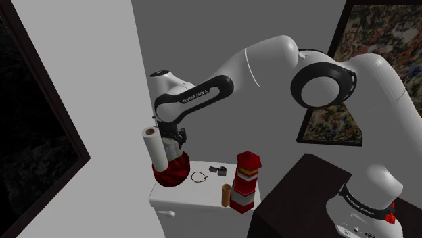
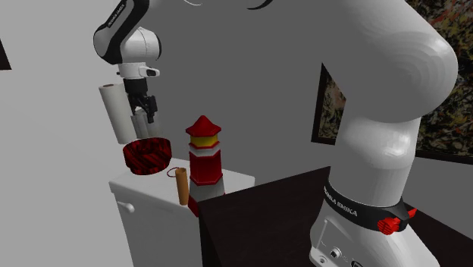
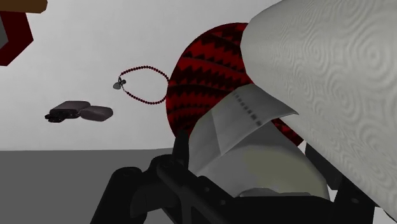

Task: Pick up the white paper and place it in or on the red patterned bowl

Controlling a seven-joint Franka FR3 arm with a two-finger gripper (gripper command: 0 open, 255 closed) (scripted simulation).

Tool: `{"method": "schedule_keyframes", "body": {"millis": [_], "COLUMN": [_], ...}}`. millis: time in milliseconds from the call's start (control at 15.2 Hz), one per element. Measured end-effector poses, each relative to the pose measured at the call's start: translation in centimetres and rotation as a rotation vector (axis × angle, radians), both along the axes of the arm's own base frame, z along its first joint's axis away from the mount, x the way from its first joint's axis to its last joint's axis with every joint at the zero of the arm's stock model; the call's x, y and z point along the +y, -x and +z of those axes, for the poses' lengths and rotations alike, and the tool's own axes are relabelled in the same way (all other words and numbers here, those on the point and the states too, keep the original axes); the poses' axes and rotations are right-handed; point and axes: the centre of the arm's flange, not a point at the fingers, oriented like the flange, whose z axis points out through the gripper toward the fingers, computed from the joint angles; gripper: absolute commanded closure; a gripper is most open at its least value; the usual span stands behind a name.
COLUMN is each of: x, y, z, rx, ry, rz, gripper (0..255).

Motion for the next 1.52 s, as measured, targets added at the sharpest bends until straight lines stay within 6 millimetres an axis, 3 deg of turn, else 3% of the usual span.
{"method": "schedule_keyframes", "body": {"millis": [528, 924, 990, 1386, 1518], "x": [0.1, 0.1, 0.1, 0.1, 0.1], "y": [0.0, -0.1, -0.1, 0.0, -0.1], "z": [-4.3, -4.6, -4.6, -4.8, -3.2], "rx": [0.000, -0.004, -0.005, -0.002, -0.002], "ry": [0.000, -0.002, -0.002, -0.001, -0.001], "rz": [0.000, -0.001, -0.001, 0.000, 0.000], "gripper": [255, 255, 0, 0, 0]}}
